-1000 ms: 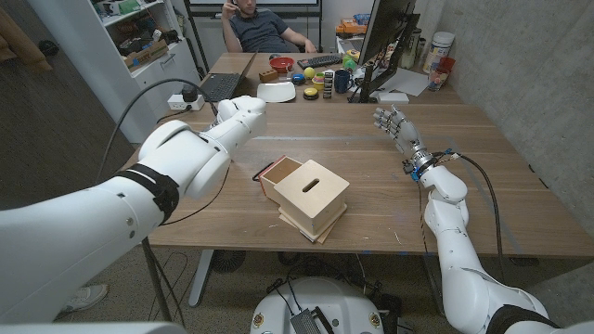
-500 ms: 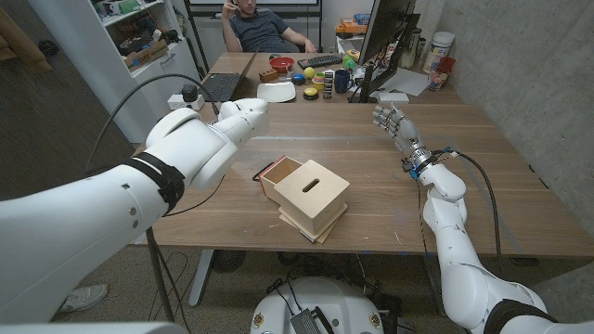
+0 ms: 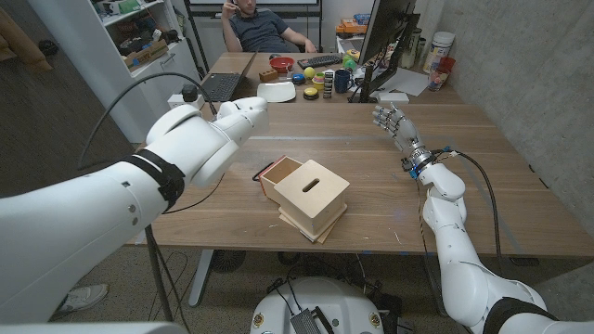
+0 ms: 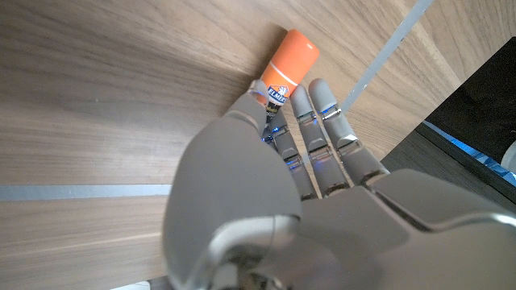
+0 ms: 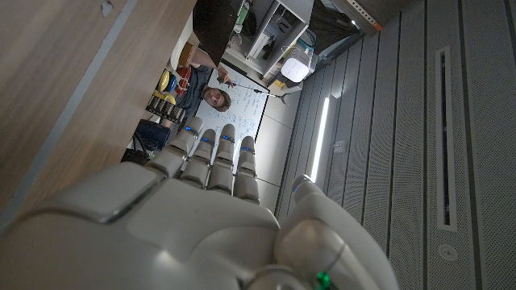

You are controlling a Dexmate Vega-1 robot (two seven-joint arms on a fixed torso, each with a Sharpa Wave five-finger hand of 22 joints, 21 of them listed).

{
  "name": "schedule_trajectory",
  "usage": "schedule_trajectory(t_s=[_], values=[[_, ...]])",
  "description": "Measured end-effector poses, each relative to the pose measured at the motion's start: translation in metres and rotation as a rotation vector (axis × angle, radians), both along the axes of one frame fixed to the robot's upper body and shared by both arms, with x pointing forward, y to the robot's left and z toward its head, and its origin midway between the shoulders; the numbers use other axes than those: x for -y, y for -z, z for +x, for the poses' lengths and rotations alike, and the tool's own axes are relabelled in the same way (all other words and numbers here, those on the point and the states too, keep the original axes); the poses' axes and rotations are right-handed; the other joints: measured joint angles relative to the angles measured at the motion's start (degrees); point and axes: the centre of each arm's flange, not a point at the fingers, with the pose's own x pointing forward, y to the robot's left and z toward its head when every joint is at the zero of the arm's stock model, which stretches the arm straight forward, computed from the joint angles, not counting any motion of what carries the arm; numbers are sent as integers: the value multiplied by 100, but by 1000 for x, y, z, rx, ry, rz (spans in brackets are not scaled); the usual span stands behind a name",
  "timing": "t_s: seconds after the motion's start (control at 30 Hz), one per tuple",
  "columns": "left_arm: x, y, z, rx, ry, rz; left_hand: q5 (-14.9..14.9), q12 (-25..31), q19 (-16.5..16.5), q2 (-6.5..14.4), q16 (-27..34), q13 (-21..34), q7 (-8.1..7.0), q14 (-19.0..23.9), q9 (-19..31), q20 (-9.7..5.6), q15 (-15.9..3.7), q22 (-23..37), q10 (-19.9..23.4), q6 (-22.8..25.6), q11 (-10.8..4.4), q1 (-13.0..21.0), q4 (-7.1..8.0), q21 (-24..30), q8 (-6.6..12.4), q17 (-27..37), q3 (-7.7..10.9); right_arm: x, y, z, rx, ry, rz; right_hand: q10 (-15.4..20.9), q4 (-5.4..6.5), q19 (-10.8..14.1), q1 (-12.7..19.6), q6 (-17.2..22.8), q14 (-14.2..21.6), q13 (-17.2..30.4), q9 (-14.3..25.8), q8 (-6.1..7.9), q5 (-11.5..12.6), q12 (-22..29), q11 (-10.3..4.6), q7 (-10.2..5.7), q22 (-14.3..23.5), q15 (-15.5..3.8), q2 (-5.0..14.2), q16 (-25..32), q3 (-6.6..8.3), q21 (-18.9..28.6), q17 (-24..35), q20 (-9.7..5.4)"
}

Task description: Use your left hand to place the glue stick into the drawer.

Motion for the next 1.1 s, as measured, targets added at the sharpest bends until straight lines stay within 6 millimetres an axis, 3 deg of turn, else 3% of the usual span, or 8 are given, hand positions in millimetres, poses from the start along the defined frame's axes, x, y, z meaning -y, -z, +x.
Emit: schedule_trajectory(t_s=[0.4, 1.1], values=[[-2, -14, -10, 33, -40, 6, 31, 50, -24, -31, 30, 23, -20, 0, 1, -23, -1, 54, 28, 21, 12, 31, 1, 158, 0, 0, -1, 0, -1, 0, 2, 5, -5, 0, 0, -1, 0, 0, -1, 0, 0, 0, 0, 0, -1, 0, 1, 0, 0, 0, 0, -25, 0, 1], [13, -37, -35, 120, 36, -9, 31, 85, -107, -46, -19, 80, -11, 21, 1, -2, 18, 43, 27, 71, 11, 46, 39, 349, -89, 1, -38, 1, -3, -4, 12, 12, -11, -1, 0, -1, -30, 0, -1, 0, 0, 0, 0, 0, -1, 0, 1, 0, -30, 0, 0, -24, 1, 1]])
